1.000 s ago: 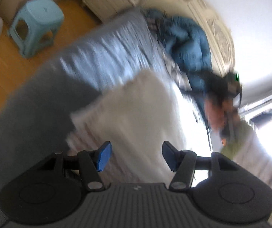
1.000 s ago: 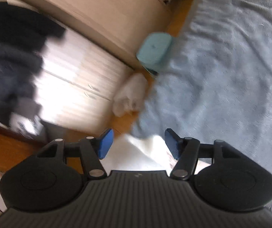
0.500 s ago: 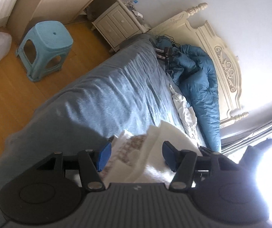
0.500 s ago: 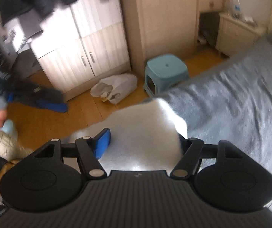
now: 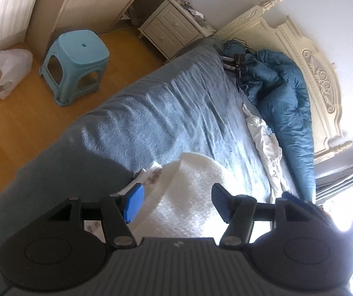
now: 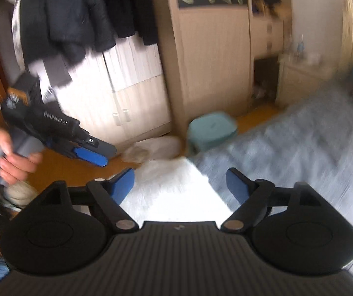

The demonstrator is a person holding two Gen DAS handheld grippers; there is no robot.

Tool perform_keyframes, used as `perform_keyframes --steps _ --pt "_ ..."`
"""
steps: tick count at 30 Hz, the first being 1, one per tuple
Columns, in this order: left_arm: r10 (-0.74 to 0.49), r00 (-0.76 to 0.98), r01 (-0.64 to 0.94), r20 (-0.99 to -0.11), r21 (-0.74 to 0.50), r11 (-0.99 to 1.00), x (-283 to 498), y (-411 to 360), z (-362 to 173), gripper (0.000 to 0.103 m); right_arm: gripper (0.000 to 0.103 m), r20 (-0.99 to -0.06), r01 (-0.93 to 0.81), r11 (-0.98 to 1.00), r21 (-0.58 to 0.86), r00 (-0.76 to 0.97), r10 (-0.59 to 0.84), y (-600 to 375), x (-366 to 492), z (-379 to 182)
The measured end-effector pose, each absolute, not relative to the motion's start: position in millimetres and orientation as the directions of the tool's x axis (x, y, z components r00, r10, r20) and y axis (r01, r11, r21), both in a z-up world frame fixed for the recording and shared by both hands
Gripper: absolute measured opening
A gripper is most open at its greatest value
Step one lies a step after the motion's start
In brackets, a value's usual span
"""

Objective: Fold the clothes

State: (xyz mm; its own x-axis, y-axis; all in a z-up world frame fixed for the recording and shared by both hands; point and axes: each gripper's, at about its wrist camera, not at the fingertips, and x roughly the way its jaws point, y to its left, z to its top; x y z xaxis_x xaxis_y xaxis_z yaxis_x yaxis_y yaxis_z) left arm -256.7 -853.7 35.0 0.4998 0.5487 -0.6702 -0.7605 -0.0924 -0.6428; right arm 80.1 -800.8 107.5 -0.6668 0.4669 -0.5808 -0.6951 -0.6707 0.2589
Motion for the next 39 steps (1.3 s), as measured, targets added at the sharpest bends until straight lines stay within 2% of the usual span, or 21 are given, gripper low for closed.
perform_keyframes --steps 5,7,10,12,16,20,23,25,28,34,38,39 --pt "0.523 0.488 -0.787 -0.699 -0.611 -0.082 -253.4 -841.8 33.7 0.067 0.084 -0.560 -0.599 -0.544 0.587 -0.786 0.261 -724.6 111.9 78.9" --pt "0.513 0.493 -0.782 -0.703 -0.616 -0.095 -256.4 -836.5 26.6 0.067 0.084 -0.562 -0.559 -0.483 0.674 -0.812 0.156 -691.6 105.9 57.4" --pt "0.502 0.533 -0.747 -0.681 -0.658 -0.099 -265.2 -828.2 10.9 0.067 0.084 -0.591 -0.534 -0.435 0.725 -0.807 0.006 -661.3 89.3 30.4" --pt "0.490 0.571 -0.715 -0.659 -0.692 -0.097 -272.2 -824.1 -2.8 0.067 0.083 -0.601 -0.486 -0.456 0.746 -0.785 -0.147 -658.0 74.6 23.2" --pt "0.473 0.631 -0.649 -0.616 -0.752 -0.113 -285.5 -821.2 -27.0 0.067 0.085 -0.612 -0.345 -0.583 0.736 -0.707 -0.355 -672.0 43.7 37.5" --pt "0.454 0.677 -0.600 -0.579 -0.792 -0.115 -292.0 -819.6 -43.9 0.067 0.085 -0.610 -0.342 -0.553 0.760 -0.669 -0.424 -657.8 19.7 31.5" --pt "0.437 0.711 -0.567 -0.551 -0.816 -0.107 -294.1 -818.8 -53.4 0.068 0.085 -0.533 -0.317 -0.459 0.830 -0.691 -0.487 -641.8 6.5 18.3" --pt "0.434 0.729 -0.544 -0.530 -0.833 -0.104 -294.6 -819.9 -59.3 0.069 0.085 -0.527 -0.310 -0.448 0.838 -0.669 -0.524 -639.1 -1.8 16.8" --pt "0.428 0.747 -0.513 -0.508 -0.851 -0.114 -295.5 -822.0 -67.4 0.069 0.086 -0.555 -0.322 -0.466 0.824 -0.619 -0.555 -637.6 -14.5 20.4" --pt "0.417 0.772 -0.493 -0.479 -0.866 -0.080 -291.4 -827.8 -67.4 0.069 0.085 -0.706 -0.371 -0.606 0.703 -0.460 -0.538 -658.6 -20.8 49.0" --pt "0.401 0.776 -0.500 -0.488 -0.862 -0.081 -287.5 -828.0 -67.3 0.070 0.087 -0.692 -0.410 -0.563 0.718 -0.509 -0.512 -664.8 -27.9 41.2" --pt "0.405 0.774 -0.499 -0.486 -0.863 -0.081 -289.6 -828.6 -65.7 0.070 0.084 -0.682 -0.400 -0.561 0.725 -0.531 -0.503 -666.2 -29.6 44.1"
